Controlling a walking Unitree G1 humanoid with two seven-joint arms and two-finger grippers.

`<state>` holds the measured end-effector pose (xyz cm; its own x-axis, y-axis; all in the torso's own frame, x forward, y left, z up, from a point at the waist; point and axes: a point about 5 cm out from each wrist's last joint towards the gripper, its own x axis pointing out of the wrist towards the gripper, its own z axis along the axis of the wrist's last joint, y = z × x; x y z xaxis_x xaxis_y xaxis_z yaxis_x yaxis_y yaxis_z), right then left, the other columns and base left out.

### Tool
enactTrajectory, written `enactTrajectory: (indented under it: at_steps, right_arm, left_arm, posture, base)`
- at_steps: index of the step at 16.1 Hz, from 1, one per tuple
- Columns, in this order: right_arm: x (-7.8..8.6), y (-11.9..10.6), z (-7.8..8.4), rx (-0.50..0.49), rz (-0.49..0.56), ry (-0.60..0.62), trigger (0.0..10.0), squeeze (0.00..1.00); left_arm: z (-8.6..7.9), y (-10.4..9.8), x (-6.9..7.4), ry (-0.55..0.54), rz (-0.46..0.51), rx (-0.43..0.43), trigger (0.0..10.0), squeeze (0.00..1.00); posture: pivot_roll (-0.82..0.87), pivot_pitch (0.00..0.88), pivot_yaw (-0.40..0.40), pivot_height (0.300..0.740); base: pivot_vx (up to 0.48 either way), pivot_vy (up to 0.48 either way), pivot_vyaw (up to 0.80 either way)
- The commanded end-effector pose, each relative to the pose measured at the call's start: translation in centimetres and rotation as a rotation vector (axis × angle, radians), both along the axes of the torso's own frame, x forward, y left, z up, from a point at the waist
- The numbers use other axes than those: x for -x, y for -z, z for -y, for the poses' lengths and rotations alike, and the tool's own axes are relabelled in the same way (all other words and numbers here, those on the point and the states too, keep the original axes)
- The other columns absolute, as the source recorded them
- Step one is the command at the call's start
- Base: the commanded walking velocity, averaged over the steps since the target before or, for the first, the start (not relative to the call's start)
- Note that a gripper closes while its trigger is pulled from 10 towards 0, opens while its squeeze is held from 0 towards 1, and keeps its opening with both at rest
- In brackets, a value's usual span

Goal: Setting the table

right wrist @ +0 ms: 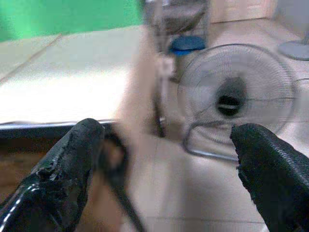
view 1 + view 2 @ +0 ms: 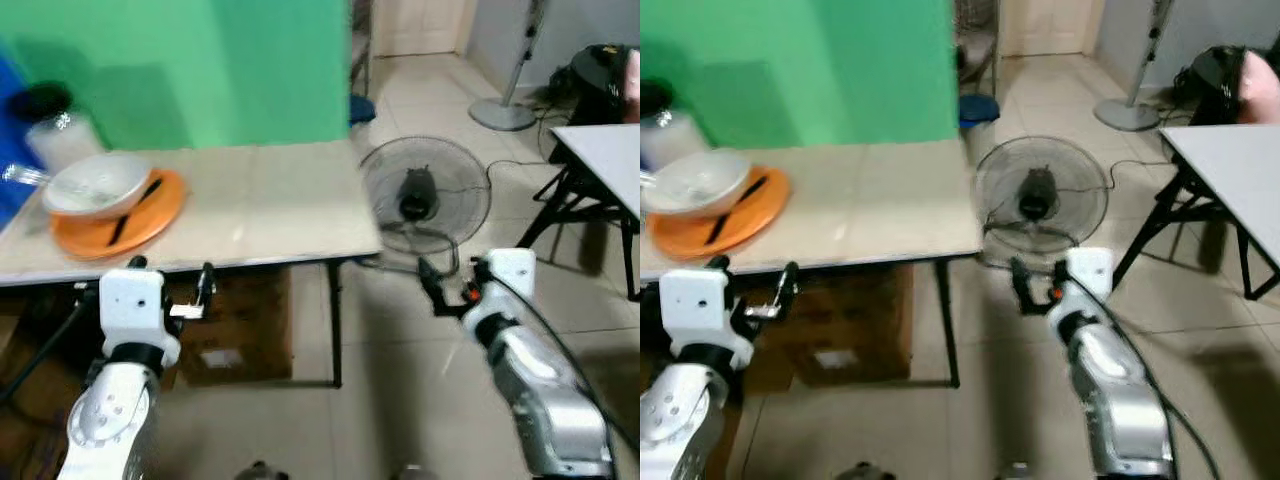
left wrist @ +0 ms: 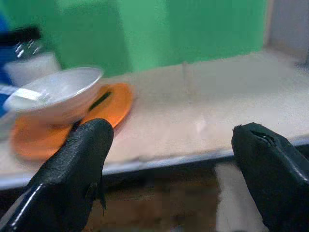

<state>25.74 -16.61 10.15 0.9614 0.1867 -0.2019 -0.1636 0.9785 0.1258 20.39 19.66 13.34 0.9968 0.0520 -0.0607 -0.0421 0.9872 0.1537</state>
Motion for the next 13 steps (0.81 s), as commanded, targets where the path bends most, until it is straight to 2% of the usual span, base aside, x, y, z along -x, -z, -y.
enactTrajectory:
  at_steps: [1,5,7,10,13]
  right_arm:
    - [-0.2,-0.4,0.2,0.001,0.007,0.003,10.0,0.00]
    - [-0.4,-0.5,0.0,-0.006,0.003,-0.006,10.0,0.00]
    - [-0.4,-0.4,-0.3,-0.013,-0.003,-0.024,10.0,0.00]
    - [-0.3,-0.3,-0.9,-0.003,-0.006,-0.057,10.0,0.00]
    - [-0.3,-0.3,-1.2,0.015,-0.005,-0.067,10.0,0.00]
  left_arm:
    - [-0.1,-0.1,0.0,-0.008,-0.001,-0.005,10.0,0.10]
    - [-0.3,-0.1,0.1,-0.027,0.001,0.005,10.0,0.10]
    - [0.0,-0.2,0.2,-0.043,-0.011,0.014,10.0,0.07]
    - [0.0,-0.5,0.2,-0.060,0.025,0.022,10.0,0.09]
    - [-0.1,-0.7,0.2,-0.052,0.028,0.019,10.0,0.10]
  posture:
    - [-0.07,0.050,0.055,0.740]
    - [-0.06,0.050,0.048,0.740]
    - [-0.06,0.052,0.049,0.740]
    - [-0.05,0.054,0.058,0.740]
    - [-0.04,0.054,0.057,0.740]
  base:
    - [0.000,0.356,0.00]
    - [0.000,0.346,0.00]
    - [0.000,0.000,0.00]
    - [0.000,0.000,0.00]
    - [0.350,0.000,0.79]
